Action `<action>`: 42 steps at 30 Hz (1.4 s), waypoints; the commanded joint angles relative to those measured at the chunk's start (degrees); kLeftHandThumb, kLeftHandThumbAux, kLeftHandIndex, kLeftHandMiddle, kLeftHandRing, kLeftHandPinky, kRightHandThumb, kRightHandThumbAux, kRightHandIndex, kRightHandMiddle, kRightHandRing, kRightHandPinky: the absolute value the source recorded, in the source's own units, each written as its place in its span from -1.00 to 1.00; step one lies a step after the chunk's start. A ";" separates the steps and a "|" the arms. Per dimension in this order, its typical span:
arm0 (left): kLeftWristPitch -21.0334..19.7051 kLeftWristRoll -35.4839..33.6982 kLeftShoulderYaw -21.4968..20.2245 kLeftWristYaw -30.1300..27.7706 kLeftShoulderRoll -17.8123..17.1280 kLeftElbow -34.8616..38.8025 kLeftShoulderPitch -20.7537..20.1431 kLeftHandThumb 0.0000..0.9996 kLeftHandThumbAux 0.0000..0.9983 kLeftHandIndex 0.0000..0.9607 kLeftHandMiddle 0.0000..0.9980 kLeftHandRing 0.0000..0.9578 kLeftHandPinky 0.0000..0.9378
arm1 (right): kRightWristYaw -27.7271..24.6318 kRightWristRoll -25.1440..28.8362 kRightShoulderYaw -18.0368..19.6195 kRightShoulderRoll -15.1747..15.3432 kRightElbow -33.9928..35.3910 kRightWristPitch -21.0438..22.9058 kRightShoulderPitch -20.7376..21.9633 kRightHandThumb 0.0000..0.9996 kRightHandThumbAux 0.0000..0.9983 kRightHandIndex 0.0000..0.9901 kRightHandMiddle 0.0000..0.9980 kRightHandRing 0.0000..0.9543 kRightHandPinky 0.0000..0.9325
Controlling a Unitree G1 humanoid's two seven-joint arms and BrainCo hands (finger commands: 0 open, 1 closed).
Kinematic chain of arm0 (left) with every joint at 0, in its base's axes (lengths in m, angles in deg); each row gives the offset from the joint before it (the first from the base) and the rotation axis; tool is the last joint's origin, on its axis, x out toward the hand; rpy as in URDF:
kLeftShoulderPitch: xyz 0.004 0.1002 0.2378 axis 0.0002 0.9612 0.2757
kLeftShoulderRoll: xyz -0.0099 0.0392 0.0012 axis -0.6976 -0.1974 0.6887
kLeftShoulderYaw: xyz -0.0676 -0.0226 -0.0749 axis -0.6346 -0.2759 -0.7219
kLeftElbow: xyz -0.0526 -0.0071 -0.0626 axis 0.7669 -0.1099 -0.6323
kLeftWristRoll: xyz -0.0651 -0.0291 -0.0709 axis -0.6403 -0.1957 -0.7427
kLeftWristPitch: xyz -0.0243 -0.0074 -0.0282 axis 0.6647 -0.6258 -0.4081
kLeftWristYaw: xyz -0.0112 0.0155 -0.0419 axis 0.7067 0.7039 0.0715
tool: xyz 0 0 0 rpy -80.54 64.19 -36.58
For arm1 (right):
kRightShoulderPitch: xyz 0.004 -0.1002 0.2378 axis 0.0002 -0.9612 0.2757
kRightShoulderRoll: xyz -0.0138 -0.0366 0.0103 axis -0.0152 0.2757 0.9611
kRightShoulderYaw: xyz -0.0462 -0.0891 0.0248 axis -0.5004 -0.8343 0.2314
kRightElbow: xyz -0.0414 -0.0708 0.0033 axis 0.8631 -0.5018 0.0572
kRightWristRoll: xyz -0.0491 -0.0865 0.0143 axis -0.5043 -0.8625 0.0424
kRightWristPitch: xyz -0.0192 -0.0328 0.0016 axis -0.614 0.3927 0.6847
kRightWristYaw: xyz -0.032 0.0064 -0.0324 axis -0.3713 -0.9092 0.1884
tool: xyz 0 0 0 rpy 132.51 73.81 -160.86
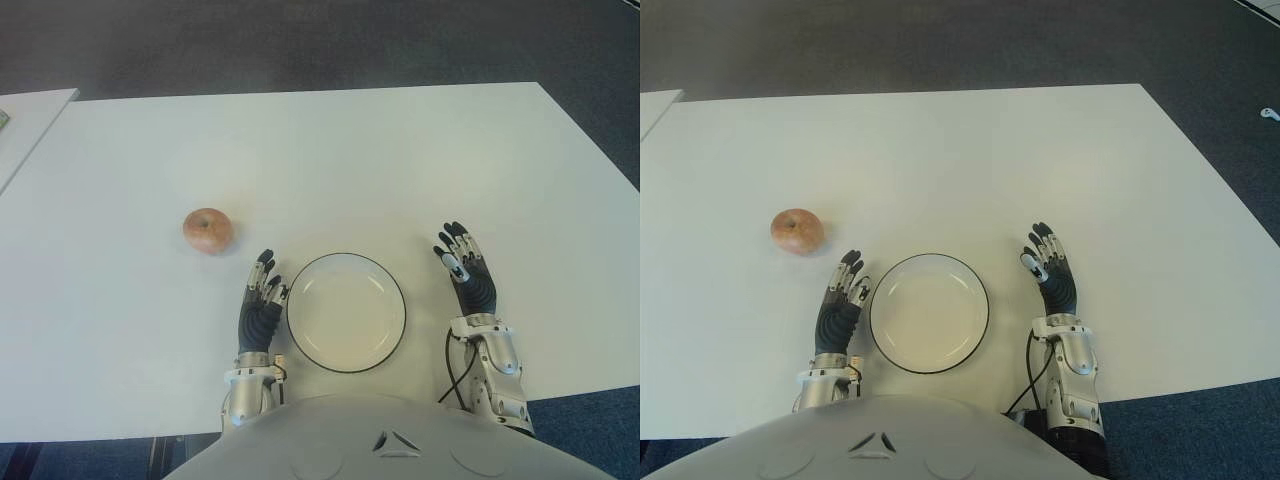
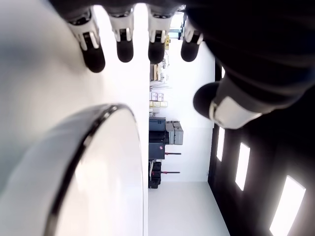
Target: Put the apples into the plate.
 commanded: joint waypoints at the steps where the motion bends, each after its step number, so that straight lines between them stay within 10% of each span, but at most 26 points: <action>1: -0.71 -1.55 2.19 -0.69 2.25 0.27 1.25 -1.00 0.14 -1.00 -1.00 -1.00 -1.00 | 0.29 -0.49 -0.49 -0.26 -0.83 2.35 -1.23 -0.84 0.13 -0.84 -0.87 -0.97 -1.00; 28: 2.01 -6.40 -0.26 -2.70 1.06 0.51 -1.49 -0.96 0.04 -0.99 -1.00 -1.00 -1.00 | 0.85 -0.89 -0.88 -0.39 -1.27 2.45 -1.00 -0.84 0.19 -0.88 -0.92 -1.00 -0.99; 37: -10.17 -0.83 -1.53 -1.09 -1.86 21.35 4.97 -0.85 0.10 -0.82 -0.93 -0.97 -0.92 | 0.95 -0.91 -0.96 -0.42 -1.61 2.25 -0.75 -0.81 0.19 -0.88 -0.93 -1.00 -1.00; 42: -20.77 21.27 -0.58 -0.98 -2.91 34.01 5.63 -0.76 0.24 -0.83 -0.95 -0.95 -0.87 | 0.87 -0.61 -0.94 -0.56 -1.85 2.10 -0.59 -0.80 0.17 -0.87 -0.92 -1.00 -1.00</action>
